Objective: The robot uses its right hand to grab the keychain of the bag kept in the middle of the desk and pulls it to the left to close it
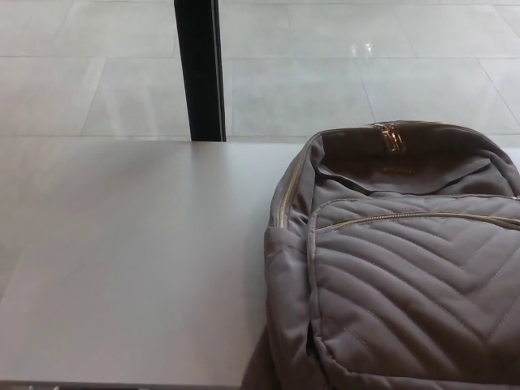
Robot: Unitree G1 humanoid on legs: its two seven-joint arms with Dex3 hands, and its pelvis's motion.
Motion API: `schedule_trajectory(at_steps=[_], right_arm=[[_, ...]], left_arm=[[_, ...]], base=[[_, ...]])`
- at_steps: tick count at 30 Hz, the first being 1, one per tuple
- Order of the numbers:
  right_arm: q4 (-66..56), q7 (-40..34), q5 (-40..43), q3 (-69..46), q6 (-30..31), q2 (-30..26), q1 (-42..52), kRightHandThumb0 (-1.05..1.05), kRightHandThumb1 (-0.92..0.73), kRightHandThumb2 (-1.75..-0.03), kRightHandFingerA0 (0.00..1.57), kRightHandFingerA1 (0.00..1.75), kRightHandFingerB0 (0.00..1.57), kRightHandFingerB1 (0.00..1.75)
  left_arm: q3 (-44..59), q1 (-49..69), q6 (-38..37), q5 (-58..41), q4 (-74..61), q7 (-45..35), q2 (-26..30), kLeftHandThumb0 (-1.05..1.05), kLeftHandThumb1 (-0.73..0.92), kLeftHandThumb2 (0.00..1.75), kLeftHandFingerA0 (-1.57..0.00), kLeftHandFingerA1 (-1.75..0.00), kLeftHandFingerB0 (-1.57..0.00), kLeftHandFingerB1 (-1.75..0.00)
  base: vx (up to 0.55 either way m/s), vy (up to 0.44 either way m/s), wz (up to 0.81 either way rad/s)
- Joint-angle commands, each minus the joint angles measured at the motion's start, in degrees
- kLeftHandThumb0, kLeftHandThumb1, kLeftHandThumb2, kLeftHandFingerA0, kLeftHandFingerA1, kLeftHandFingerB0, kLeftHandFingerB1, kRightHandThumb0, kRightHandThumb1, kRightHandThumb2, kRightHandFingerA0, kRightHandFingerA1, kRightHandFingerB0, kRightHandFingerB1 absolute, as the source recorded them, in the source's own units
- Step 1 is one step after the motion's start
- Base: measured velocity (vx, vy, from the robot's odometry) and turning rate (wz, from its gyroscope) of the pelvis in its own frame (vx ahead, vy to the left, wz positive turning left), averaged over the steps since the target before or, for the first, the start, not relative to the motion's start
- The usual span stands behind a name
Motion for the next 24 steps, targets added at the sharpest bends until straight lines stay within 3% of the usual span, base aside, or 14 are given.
schedule_trajectory(at_steps=[1,2,3,4,5,6,8,10,11,12,17,20,21,24], right_arm=[[2.0,1.5,-6.4,0.3,-3.4,-4.8,2.5,-0.54,-0.69,-0.60,0.36,0.51,0.36,0.35],[2.2,1.4,-6.6,-0.1,-4.1,-5.3,2.4,-0.54,-0.69,-0.60,0.36,0.51,0.36,0.35],[2.8,1.4,-6.3,-0.3,-5.3,-4.9,2.0,-0.50,-0.69,-0.60,0.37,0.50,0.38,0.36],[3.6,1.5,-5.9,-0.8,-6.9,-4.8,1.5,-0.49,-0.69,-0.59,0.40,0.51,0.39,0.36],[4.1,1.6,-5.6,-1.5,-8.5,-4.7,1.2,-0.48,-0.68,-0.59,0.42,0.53,0.40,0.38],[3.7,1.6,-5.3,-2.1,-8.7,-4.7,1.0,-0.47,-0.68,-0.59,0.47,0.53,0.41,0.39],[2.5,1.7,-3.3,-4.1,-8.4,-3.6,0.3,-0.41,-0.68,-0.59,0.57,0.68,0.44,0.43],[1.2,1.3,-0.9,-6.3,-6.6,-1.5,-0.2,-0.41,-0.66,-0.59,0.60,0.70,0.46,0.43],[0.6,0.8,0.3,-7.5,-5.6,0.0,-0.7,-0.43,-0.53,-0.83,0.62,0.75,0.42,0.54],[0.1,1.0,2.8,-9.4,-6.0,1.9,-1.6,-0.34,-0.68,-0.60,0.61,0.64,0.48,0.46],[-1.6,-1.8,3.3,-13.3,-3.8,5.7,-4.4,-0.30,-0.71,-0.61,0.57,0.61,0.45,0.46],[-0.9,-4.7,5.2,-17.6,-1.2,8.7,-7.5,-0.37,-0.70,-0.60,0.65,0.65,0.49,0.45],[-0.6,-5.0,5.1,-18.5,-0.8,8.8,-7.8,-0.45,-0.56,-0.85,0.63,0.71,0.45,0.55],[2.4,-4.9,5.4,-22.0,-1.3,8.4,-7.9,-0.50,-0.55,-0.86,0.66,0.74,0.47,0.57]], left_arm=[[0.3,0.4,-0.5,0.6,-0.2,-0.8,1.1,-1.05,0.44,0.55,-0.71,-1.05,-0.47,-1.07],[0.4,0.4,-0.2,0.5,-0.3,-0.8,1.1,-1.05,0.44,0.55,-0.71,-1.05,-0.47,-1.07],[0.5,0.5,-0.3,0.5,0.1,-0.8,1.2,-1.05,0.28,0.85,-0.72,-1.03,-0.50,-1.03],[0.5,0.6,-0.9,0.8,0.4,-0.9,1.3,-1.05,0.29,0.86,-0.73,-1.02,-0.50,-1.03],[0.3,0.8,-1.6,1.0,0.2,-1.0,1.4,-1.05,0.45,0.56,-0.72,-1.02,-0.46,-1.07],[0.3,0.8,-1.5,1.1,0.1,-0.9,1.3,-1.05,0.29,0.86,-0.75,-1.03,-0.51,-1.03],[0.4,0.8,-1.2,1.1,0.7,-0.6,1.3,-1.03,0.28,0.86,-0.73,-1.02,-0.51,-1.02],[0.3,1.0,-1.5,1.4,0.5,-0.5,1.3,-1.04,0.29,0.86,-0.72,-1.01,-0.50,-1.01],[0.3,1.1,-1.4,1.4,0.3,-0.5,1.3,-1.05,0.46,0.56,-0.71,-1.02,-0.46,-1.05],[-0.1,1.4,-2.8,2.2,0.4,-0.1,1.4,-1.05,0.47,0.57,-0.72,-1.01,-0.46,-1.03],[0.3,1.6,-2.8,1.8,1.4,-0.3,1.1,-1.05,0.46,0.57,-0.71,-1.03,-0.49,-1.04],[0.0,2.2,-3.6,2.4,0.6,0.4,1.1,-1.05,0.47,0.57,-0.71,-1.02,-0.50,-1.02],[0.1,2.3,-3.8,2.3,0.9,0.1,1.2,-1.05,0.47,0.57,-0.70,-1.03,-0.50,-1.03],[0.3,1.9,-4.4,2.2,2.2,-0.2,1.2,-1.05,0.48,0.57,-0.69,-1.04,-0.47,-1.03]], base=[[0.00,0.000,0.00],[0.00,0.000,0.00],[0.00,0.000,0.00],[0.00,0.000,0.00],[0.00,0.000,0.00],[0.00,0.000,0.00],[0.00,0.000,0.00],[0.00,0.000,0.00],[0.00,0.000,0.00],[0.00,0.000,0.00],[0.00,0.000,0.00],[0.00,0.000,0.00],[0.00,0.000,0.00],[0.00,0.000,0.00]])
